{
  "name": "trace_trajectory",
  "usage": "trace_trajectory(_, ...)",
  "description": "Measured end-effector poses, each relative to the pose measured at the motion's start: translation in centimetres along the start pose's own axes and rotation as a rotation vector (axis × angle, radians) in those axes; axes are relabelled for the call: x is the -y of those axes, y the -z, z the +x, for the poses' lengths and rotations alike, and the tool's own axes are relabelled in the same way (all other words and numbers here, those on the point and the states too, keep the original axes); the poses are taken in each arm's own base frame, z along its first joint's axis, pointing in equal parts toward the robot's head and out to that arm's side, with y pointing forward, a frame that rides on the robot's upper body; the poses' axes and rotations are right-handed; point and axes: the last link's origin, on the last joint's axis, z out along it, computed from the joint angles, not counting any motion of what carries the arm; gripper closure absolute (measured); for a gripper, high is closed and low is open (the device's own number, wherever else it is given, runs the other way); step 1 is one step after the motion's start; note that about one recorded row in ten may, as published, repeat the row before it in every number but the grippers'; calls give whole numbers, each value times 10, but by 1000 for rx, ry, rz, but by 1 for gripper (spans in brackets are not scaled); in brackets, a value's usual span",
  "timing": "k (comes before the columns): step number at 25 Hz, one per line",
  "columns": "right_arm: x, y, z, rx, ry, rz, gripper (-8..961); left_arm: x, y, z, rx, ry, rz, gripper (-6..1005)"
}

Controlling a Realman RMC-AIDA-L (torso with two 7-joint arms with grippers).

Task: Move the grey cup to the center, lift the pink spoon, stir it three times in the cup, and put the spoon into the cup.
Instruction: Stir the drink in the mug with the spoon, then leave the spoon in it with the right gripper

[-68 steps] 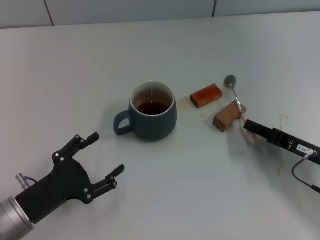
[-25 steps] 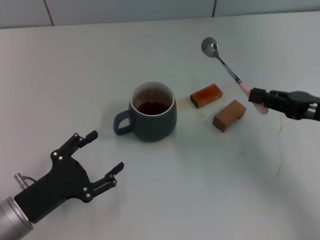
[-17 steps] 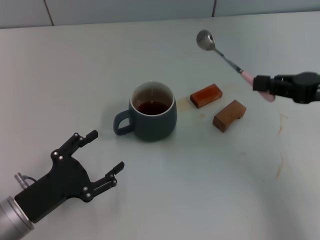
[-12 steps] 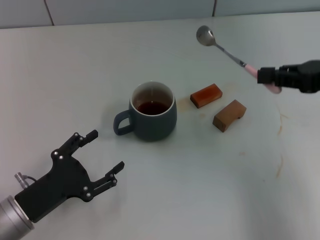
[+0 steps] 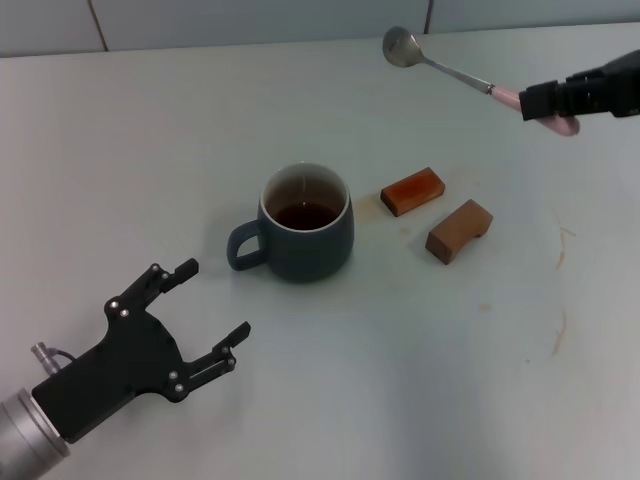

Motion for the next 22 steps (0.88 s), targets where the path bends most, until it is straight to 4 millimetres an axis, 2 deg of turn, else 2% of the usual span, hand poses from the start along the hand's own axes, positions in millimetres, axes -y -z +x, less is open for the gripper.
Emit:
trace_trajectory(16,-23,-13,-65,-207,81,81,838,2,-1,0,5,3,-13,147)
trace_trajectory(22,-21,-26,-77,-271,72,56,838,2,-1,0,8,9,-13,147)
